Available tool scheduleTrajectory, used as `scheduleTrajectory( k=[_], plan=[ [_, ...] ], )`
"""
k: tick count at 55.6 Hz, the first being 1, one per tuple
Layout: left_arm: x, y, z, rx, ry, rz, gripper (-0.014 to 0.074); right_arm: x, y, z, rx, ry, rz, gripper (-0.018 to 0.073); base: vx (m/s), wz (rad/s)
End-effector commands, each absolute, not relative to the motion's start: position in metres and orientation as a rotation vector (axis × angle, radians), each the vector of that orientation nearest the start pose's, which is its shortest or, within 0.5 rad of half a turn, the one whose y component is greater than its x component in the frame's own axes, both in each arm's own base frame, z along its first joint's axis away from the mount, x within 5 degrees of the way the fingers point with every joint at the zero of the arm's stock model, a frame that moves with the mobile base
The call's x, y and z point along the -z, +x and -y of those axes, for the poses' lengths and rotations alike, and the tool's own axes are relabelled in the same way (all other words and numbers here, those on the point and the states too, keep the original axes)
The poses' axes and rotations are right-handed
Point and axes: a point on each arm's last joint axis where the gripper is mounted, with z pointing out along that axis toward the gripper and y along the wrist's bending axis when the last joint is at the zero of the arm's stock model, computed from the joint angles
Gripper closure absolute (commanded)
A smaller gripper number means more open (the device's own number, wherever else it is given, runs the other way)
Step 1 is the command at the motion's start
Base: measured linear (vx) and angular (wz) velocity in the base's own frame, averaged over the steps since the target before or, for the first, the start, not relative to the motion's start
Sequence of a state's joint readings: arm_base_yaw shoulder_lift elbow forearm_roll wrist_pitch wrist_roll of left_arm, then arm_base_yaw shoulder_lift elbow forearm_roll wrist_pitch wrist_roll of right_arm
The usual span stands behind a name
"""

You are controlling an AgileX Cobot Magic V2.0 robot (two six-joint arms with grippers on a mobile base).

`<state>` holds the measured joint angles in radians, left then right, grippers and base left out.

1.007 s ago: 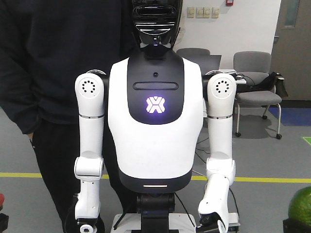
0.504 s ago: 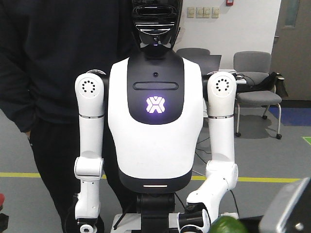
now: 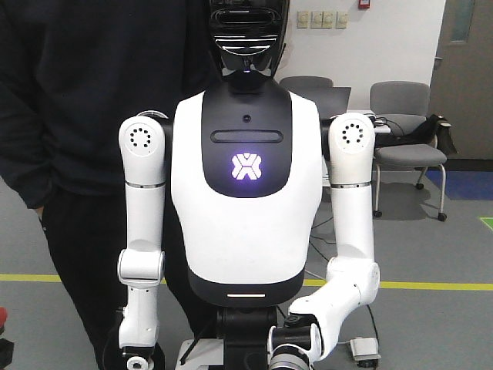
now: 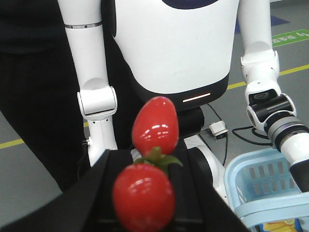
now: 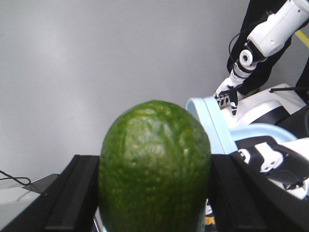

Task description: Pick snacks and fruit into basket

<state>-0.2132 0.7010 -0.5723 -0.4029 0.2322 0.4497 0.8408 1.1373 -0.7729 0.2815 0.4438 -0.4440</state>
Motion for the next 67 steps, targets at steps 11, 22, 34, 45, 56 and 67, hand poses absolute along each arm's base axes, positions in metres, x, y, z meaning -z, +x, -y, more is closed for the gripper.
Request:
scheduleTrajectory(
  k=[11,22,34,45,56,67],
  plan=[
    [-0.341,0.144,0.036,0.187,0.252,-1.702,0.0602,-0.300,0.162,-0.192,-0.471,-1.101,-1.869,0.0535,0.00,0.00],
    [-0.341,0.144,0.036,0.187,0.252,-1.702,0.0602,-0.292,0.166,-0.196,-0.470,-1.098,-1.899,0.0510,0.00,0.00],
    [-0.341,0.144,0.036,0.187,0.252,-1.702,0.0602,-0.292,0.166,-0.196,-0.469,-1.099,-1.898,0.0490,0.00,0.00],
    [-0.341,0.144,0.036,0.187,0.252,-1.702,0.0602,-0.292,0.166,-0.197,-0.469,-1.100,-1.900,0.0394,0.00,0.00],
    [-0.341,0.144,0.036,0.187,0.252,-1.702,0.0602,-0.292,0.166,-0.197,-0.469,-1.100,-1.900,0.0174,0.00,0.00],
    [-0.341,0.144,0.036,0.187,0.252,-1.702,0.0602,-0.292,0.166,-0.197,-0.469,-1.100,-1.900,-0.0003,0.00,0.00]
  ],
)
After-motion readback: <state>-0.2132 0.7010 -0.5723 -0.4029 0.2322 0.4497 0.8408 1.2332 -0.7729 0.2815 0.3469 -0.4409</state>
